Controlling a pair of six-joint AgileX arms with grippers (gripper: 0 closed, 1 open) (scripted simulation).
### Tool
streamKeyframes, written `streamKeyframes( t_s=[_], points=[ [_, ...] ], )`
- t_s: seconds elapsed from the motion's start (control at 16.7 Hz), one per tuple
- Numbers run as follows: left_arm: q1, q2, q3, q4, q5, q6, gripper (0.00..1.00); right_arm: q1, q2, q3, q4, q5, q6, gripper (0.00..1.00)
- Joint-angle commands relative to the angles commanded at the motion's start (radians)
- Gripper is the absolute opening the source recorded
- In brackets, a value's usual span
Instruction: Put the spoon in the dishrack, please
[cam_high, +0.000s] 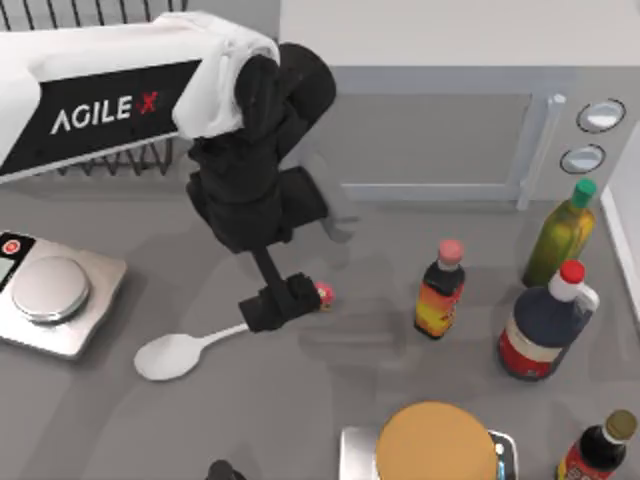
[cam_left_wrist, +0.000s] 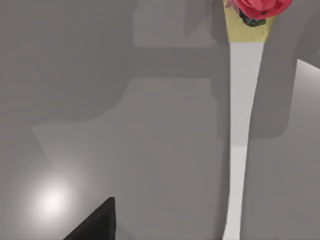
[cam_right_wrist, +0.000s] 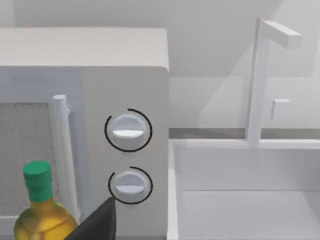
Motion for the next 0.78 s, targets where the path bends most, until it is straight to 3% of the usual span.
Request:
streamKeyframes(
  t_s=[0.36,0.66,0.78],
  points=[
    [0.000,0.100,-0.145,0.256,0.001,0.001,1.00,0.000,0.000,0.000,0.000,0.000,0.000,1.00],
    [-0.001,0.111,-0.159,0.275,0.001,0.001,1.00,0.000,0.000,0.000,0.000,0.000,0.000,1.00],
    [-0.001,0.111,-0.159,0.275,0.001,0.001,0.85,0.000,0.000,0.000,0.000,0.000,0.000,1.00]
  ],
)
